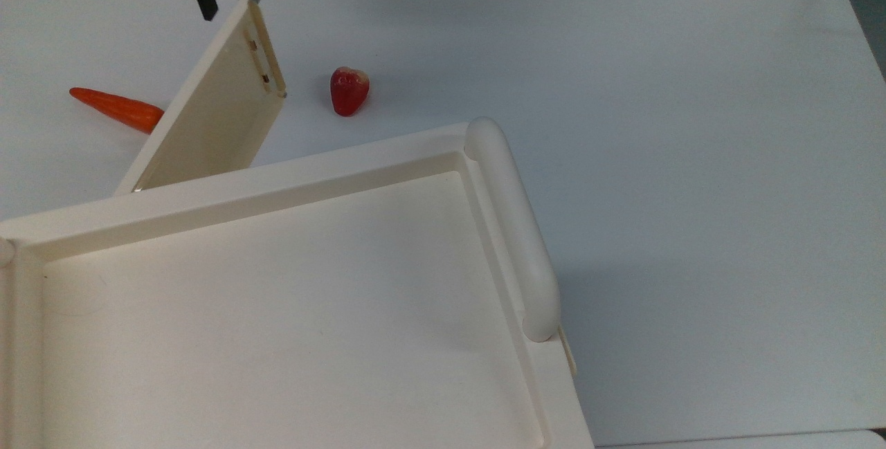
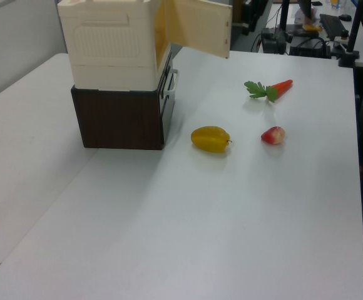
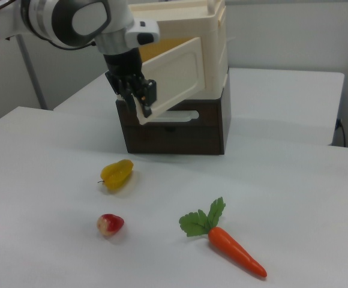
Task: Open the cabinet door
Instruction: 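Pull the door edge outward, swinging the door open on its hinge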
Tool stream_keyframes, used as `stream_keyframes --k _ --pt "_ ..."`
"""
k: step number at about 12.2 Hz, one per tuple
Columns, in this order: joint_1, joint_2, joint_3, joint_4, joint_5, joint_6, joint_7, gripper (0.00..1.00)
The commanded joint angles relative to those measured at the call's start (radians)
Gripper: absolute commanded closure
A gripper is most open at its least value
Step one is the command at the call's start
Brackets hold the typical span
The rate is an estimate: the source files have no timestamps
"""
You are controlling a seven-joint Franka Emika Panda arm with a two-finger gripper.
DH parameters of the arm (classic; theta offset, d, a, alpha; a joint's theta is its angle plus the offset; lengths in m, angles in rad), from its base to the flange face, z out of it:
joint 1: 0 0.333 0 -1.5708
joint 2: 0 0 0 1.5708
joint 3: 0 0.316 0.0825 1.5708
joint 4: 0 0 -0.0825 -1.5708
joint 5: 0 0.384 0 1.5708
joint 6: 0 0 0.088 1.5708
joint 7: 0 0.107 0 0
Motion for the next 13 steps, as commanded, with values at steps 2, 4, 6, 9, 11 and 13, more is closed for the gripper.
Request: stream_keyframes --k 2,4,6,9,11,13 --pt "-0.080 -0.072 0.003 -0.028 -0.022 -0.162 -0.018 0.00" --pt "-0.081 -0.076 0.003 -0.028 -0.038 -0.195 -0.012 0.00" --pt "-0.080 -0.078 0.003 -0.028 -0.062 -0.192 -0.009 0.00" --pt "-0.074 -0.076 0.004 -0.029 -0.068 -0.195 0.003 0.00" --pt "-0.071 -0.075 0.009 -0.029 -0.067 -0.193 0.017 0.00" --pt "-0.069 -0.073 0.009 -0.032 -0.065 -0.196 0.010 0.00"
